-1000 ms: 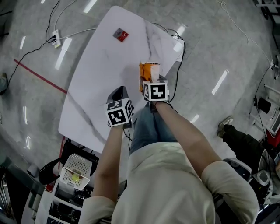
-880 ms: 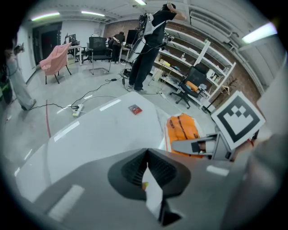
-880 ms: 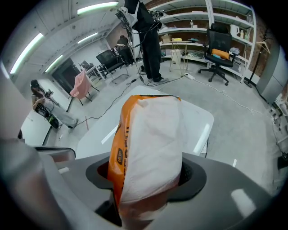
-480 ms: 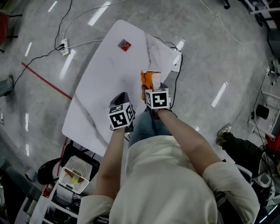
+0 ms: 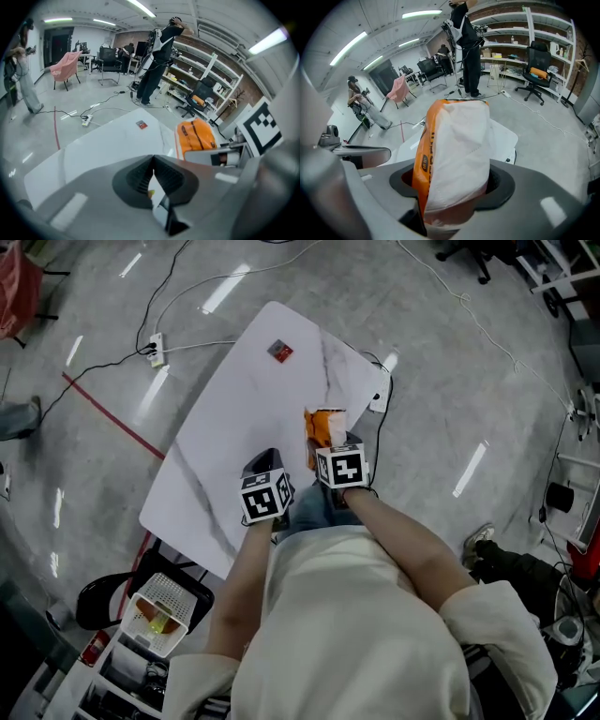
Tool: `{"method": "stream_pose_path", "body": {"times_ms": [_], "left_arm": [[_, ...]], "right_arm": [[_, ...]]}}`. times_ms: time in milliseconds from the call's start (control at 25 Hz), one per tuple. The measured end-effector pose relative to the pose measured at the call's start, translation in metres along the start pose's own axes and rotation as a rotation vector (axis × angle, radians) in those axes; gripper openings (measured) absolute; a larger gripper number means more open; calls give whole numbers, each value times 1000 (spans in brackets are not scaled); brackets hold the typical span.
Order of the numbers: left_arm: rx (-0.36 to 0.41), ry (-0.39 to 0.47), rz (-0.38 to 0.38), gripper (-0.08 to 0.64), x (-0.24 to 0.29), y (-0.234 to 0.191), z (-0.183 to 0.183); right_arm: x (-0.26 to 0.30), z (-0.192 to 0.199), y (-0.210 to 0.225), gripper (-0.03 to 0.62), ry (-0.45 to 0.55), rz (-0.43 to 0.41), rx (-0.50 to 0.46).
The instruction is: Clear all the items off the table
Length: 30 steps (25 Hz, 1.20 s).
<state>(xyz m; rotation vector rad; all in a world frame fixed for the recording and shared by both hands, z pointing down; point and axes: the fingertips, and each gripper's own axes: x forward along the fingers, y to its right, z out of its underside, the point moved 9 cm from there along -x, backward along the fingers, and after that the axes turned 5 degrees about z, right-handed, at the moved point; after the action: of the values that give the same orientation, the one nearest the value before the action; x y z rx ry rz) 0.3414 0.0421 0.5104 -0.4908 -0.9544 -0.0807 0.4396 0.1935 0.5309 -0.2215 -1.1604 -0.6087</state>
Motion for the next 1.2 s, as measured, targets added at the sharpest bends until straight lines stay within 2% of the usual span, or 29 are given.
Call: {"method": "stream_pose_path", "body": {"times_ms": [400,800,1200], "left_arm": [[-2,54,-8,9,-32,1,-6],[17,96,-27,9,-42,16,-7],[-54,156,-88,9,-57,55,25]], "right_arm": [[-35,-6,0,288,34,-23,-28],[-50,-5,12,290,61,-62,-7],[-70,17,36,290,64,-133,-52]]}}
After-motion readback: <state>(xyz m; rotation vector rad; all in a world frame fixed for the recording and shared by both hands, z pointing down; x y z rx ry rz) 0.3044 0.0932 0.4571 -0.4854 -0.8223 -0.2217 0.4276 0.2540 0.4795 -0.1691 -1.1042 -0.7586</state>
